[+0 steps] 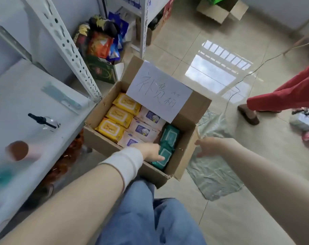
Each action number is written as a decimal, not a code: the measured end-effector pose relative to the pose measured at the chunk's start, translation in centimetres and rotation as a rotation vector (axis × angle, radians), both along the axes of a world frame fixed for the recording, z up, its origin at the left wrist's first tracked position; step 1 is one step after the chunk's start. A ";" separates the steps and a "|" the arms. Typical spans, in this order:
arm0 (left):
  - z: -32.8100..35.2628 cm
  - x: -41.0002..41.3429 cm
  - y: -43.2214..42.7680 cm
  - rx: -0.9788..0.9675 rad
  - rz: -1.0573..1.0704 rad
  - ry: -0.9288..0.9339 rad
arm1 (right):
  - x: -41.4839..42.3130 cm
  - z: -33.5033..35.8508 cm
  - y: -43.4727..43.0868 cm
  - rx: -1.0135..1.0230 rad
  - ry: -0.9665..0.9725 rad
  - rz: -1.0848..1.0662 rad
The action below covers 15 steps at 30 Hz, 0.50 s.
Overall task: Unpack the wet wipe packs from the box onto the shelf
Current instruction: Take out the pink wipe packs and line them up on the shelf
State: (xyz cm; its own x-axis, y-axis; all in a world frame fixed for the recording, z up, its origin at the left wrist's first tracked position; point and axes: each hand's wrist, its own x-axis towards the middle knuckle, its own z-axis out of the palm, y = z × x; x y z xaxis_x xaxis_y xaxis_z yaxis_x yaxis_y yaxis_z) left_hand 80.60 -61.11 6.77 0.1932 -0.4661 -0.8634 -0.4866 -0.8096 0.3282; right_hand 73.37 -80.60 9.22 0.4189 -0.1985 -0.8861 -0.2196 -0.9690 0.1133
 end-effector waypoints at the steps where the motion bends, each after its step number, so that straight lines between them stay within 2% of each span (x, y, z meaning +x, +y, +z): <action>1: -1.1 -0.1 0.0 0.029 0.031 0.019 | 0.4 -1.1 -0.4 0.008 0.022 0.015; 7: -6.3 -2.4 -0.4 0.108 0.326 0.125 | 2.5 -7.2 -1.4 0.130 0.042 0.175; 15: -15.3 -6.5 -5.9 0.183 0.698 0.127 | 6.3 -19.3 -4.1 0.243 0.101 0.349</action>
